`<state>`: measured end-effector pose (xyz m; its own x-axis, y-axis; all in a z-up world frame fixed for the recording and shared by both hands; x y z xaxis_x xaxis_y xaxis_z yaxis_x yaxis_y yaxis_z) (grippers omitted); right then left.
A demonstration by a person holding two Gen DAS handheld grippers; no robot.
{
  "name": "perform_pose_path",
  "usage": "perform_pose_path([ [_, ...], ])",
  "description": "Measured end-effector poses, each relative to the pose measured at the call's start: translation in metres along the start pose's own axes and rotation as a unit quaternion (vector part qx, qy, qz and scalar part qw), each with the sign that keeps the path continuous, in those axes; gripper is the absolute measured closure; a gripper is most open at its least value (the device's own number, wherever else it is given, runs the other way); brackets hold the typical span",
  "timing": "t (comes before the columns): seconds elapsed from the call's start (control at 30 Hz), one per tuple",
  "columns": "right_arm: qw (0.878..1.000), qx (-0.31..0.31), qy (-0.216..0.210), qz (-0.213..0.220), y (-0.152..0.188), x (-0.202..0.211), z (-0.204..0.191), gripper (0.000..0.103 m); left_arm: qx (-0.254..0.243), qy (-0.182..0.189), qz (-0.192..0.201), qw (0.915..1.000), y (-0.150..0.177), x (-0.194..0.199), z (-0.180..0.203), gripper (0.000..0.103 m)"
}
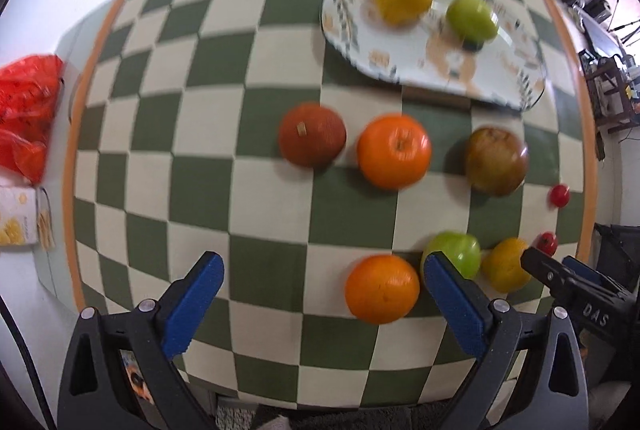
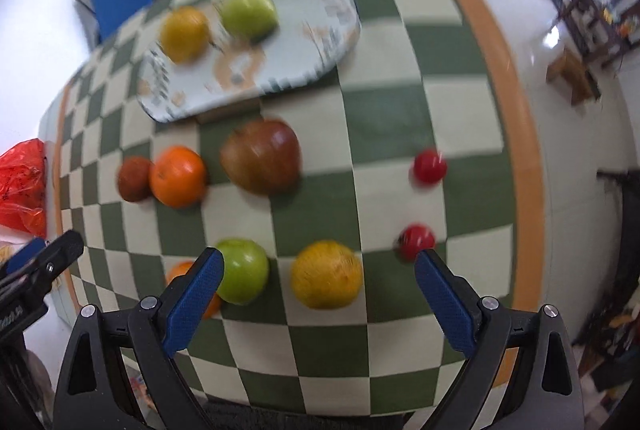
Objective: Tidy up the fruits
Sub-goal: 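Withdraw both tools and reach toward the remaining fruits, then grasp the orange with the left tool while the right tool grasps the yellow citrus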
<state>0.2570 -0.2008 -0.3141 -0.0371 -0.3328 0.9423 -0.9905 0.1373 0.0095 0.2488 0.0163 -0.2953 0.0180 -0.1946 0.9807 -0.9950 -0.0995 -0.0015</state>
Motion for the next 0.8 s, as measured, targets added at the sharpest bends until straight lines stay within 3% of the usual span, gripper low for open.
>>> perform_pose_path([
  [0.1, 0.999, -0.030, -0.014, -0.032, 0.006, -0.033, 0.020, 0.008, -0.003, 0.018, -0.031, 0.9993, 0.008, -0.022, 0.008, 0.000],
  [0.2, 0.997, -0.051, -0.030, -0.056, 0.011, -0.059, 0.031, 0.024, -0.013, 0.033, -0.053, 0.9979, 0.016, -0.037, 0.017, 0.001],
  [0.27, 0.996, -0.052, -0.039, -0.063, 0.015, -0.069, 0.034, 0.040, -0.023, 0.040, -0.061, 0.9970, 0.020, -0.044, 0.023, 0.001],
  [0.33, 0.996, -0.045, -0.043, -0.068, 0.020, -0.073, 0.032, 0.041, -0.031, 0.045, -0.059, 0.9967, 0.024, -0.047, 0.028, 0.007],
  [0.43, 0.996, -0.029, -0.035, -0.075, 0.029, -0.071, 0.030, 0.041, -0.040, 0.057, -0.062, 0.9957, 0.030, -0.052, 0.034, 0.030],
  [0.73, 0.996, -0.022, -0.032, -0.085, 0.049, -0.076, 0.030, 0.041, -0.065, 0.068, -0.085, 0.9919, 0.044, -0.071, 0.049, 0.031],
  [0.8, 0.996, -0.023, -0.031, -0.086, 0.048, -0.076, 0.027, 0.041, -0.057, 0.080, -0.087, 0.9914, 0.047, -0.072, 0.046, 0.040],
])
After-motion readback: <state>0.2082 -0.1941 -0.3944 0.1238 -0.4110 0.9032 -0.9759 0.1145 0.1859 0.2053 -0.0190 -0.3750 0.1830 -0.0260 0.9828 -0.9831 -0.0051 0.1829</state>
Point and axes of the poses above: each gripper's, at about its wrist camera, not at the fingertips, and x roughly against the way its jaws point, z to its right, y to its underside, the point moved 1 cm from there along -x, roughly the way its jaws point, and after that the axes turned 9 degrees about -y, right-handed, at the moved point
